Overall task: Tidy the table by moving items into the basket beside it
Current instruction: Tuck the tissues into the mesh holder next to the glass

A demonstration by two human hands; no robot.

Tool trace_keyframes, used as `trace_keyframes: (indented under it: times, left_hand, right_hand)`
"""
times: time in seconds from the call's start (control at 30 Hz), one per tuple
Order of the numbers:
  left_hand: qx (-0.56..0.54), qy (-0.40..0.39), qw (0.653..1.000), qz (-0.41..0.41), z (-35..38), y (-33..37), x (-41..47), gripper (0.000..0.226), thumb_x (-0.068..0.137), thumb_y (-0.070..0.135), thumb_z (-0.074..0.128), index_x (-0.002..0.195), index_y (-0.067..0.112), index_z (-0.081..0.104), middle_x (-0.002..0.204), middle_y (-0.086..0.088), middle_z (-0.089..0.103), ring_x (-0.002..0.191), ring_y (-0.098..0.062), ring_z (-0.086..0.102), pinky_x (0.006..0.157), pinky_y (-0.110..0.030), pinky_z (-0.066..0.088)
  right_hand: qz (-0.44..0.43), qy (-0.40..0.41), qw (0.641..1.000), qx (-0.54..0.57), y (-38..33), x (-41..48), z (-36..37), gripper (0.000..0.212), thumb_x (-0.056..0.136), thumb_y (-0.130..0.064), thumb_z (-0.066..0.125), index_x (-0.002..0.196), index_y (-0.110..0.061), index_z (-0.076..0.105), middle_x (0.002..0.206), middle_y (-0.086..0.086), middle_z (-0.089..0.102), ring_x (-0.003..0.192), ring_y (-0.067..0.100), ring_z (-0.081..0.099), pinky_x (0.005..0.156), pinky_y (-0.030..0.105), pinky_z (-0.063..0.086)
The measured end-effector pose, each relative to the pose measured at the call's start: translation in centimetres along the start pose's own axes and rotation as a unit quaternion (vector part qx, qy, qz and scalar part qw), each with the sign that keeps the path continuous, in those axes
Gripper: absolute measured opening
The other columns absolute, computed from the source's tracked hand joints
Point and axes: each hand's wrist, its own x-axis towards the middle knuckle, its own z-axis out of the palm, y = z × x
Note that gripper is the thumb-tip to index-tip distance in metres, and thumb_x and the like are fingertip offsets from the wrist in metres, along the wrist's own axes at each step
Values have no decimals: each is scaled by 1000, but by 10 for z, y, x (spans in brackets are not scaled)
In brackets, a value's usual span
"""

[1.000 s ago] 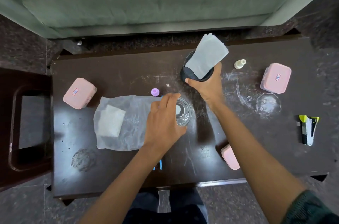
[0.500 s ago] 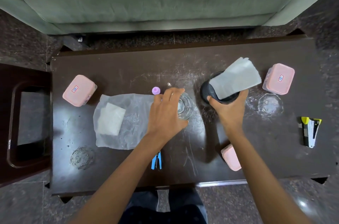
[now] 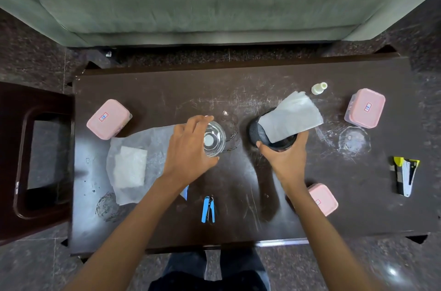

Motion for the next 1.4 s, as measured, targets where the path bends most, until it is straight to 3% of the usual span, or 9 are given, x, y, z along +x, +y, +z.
trace_keyframes:
  times: [0.1,0.27,0.43,0.83,0.97,1.13,1.3,1.4]
  left_hand:
    - [-5,0,1000,-4,-1,8,0,88,59,31,81,137,25,39,136,4,44,113,-26,44,91,-35,42]
    - [-9,-13,1000,18,5,26,6,88,61,31,78,138,26,36,138,5,42,112,-27,44,95,-37,41]
    - [0,-20,999,32,8,34,13,88,65,33,75,142,26,32,142,5,38,117,-26,39,98,-35,38]
    - [13,-29,998,51,8,31,16,91,67,38,75,144,24,29,143,1,38,121,-27,38,100,-36,37]
    - [15,-31,998,55,8,32,19,90,69,37,74,145,24,27,144,2,36,121,-27,37,99,-37,37]
    - [19,-29,997,68,9,31,24,90,70,37,73,145,25,26,144,2,35,121,-27,36,97,-37,38]
    - [18,-21,997,74,9,30,24,91,69,37,73,145,26,25,146,4,33,121,-27,37,97,-36,38]
    - [19,-19,997,78,9,29,22,97,68,39,75,147,29,19,149,3,29,122,-27,38,98,-36,38]
  right_hand:
    - [10,-3,1000,8,-1,-4,5,83,64,-10,83,131,-15,34,119,-8,48,108,6,47,78,-10,30]
    - [19,-8,1000,-8,0,-9,10,80,63,-13,84,127,-18,36,115,-10,51,104,7,51,72,-9,32]
    - [28,-15,999,-6,0,-16,14,86,63,-15,84,131,-22,33,119,-10,51,109,9,52,88,20,39]
    - [26,20,999,8,2,-16,25,86,61,-21,82,131,-23,32,126,-4,53,113,13,54,92,31,47]
    - [26,39,999,18,0,-16,28,84,63,-19,82,131,-21,32,123,-5,53,111,12,54,91,25,46]
    - [29,55,998,32,-2,-16,30,79,65,-17,81,128,-21,34,115,-11,50,104,5,52,76,-4,36]
    - [36,50,997,36,-1,-15,31,79,65,-17,81,128,-20,33,115,-10,50,105,9,53,74,-4,37]
    - [27,26,998,53,1,-15,28,92,62,-12,84,134,-23,27,123,-16,46,114,1,49,91,8,39]
